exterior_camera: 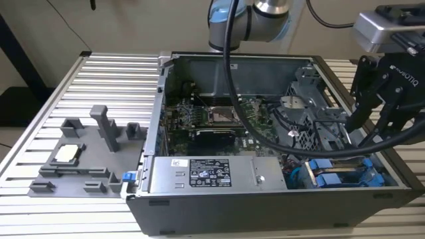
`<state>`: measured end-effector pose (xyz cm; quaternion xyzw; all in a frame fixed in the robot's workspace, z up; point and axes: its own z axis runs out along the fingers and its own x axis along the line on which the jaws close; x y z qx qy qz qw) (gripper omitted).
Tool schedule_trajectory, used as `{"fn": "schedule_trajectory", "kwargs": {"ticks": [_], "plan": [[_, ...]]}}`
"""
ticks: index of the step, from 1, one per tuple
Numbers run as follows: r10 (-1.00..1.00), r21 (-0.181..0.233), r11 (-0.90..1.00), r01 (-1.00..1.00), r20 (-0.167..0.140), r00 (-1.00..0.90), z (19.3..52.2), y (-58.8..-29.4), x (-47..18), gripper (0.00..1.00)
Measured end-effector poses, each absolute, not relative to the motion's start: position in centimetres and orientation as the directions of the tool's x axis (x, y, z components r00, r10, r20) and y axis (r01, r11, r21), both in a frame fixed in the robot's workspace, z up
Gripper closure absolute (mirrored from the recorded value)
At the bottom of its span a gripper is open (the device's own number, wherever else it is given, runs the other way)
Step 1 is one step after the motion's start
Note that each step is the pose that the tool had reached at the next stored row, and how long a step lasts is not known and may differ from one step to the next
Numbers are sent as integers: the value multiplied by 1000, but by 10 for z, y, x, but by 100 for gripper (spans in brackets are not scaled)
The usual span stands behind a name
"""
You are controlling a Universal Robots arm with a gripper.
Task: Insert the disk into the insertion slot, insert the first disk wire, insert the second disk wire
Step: 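Insert the disk into the insertion slot, then insert the first disk wire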
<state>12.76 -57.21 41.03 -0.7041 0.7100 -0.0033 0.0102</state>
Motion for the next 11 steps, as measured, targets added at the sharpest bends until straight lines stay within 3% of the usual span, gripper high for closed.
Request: {"fn": "schedule_trajectory", "kwargs": {"ticks": [6,11], "plan": [[-1000,-97,-19,-995,-11,21,409,-571,127,53],[-999,-110,-31,-993,-10,32,408,-569,123,53]]}}
